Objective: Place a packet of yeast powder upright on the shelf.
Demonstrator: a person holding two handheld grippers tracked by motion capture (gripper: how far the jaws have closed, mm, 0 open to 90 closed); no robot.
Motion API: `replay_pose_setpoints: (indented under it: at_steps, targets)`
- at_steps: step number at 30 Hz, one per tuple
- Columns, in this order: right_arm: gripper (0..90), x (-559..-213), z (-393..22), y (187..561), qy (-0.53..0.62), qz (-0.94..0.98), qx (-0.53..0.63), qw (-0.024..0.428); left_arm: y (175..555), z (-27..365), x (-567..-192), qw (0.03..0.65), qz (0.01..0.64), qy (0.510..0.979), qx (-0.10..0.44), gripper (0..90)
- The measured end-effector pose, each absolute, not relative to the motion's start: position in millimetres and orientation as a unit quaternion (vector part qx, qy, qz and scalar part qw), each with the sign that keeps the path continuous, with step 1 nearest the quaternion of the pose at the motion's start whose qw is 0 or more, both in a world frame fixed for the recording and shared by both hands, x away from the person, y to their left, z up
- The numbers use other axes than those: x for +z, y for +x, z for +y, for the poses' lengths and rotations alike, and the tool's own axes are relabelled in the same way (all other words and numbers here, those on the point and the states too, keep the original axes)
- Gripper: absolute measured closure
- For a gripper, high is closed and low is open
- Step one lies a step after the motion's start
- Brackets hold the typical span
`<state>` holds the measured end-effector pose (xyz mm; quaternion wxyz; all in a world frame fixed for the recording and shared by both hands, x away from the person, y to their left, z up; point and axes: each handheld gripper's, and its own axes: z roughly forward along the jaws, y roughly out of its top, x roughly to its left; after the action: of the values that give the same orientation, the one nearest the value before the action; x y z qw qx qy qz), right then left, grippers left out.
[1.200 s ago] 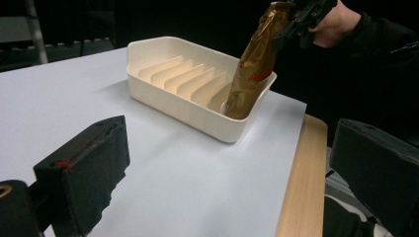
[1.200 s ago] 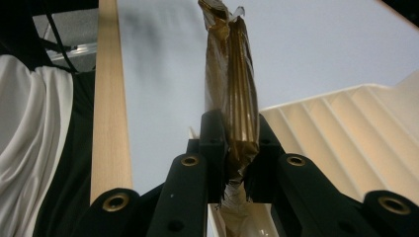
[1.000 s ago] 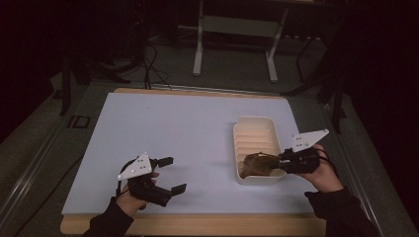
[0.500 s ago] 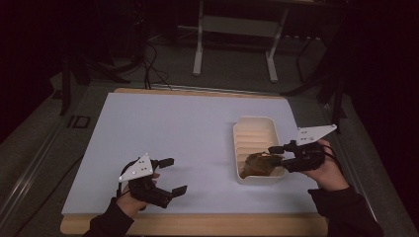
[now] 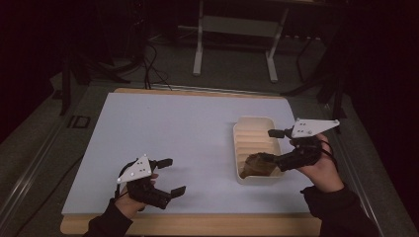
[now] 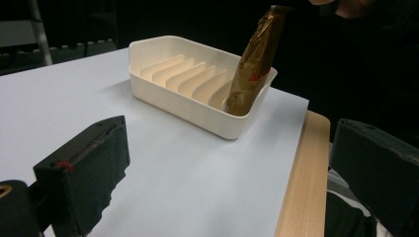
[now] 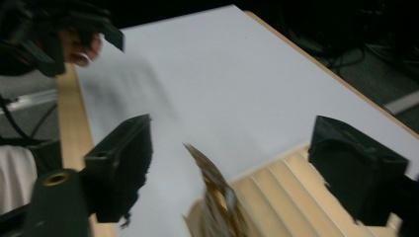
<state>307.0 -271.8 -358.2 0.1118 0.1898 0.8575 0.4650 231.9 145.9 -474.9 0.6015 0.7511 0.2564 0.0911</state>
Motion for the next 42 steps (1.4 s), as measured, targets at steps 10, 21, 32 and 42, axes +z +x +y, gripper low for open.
replay_pose_setpoints:
  at_steps: [10,21,32,42]
  targets:
    - [12.7,-354,-253,291,0.172,0.84,0.505,0.1,230,149,-476,0.602,0.261,0.749,0.093,2.4]
    - [13.7,-368,-232,266,0.159,0.833,0.522,0.09,230,152,-478,0.6,0.266,0.748,0.095,2.4]
    - [13.7,-392,-218,250,0.16,0.83,0.526,0.092,230,152,-479,0.599,0.263,0.75,0.095,2.4]
    - [13.9,-429,-220,239,0.182,0.822,0.534,0.08,229,151,-479,0.599,0.259,0.751,0.096,2.4]
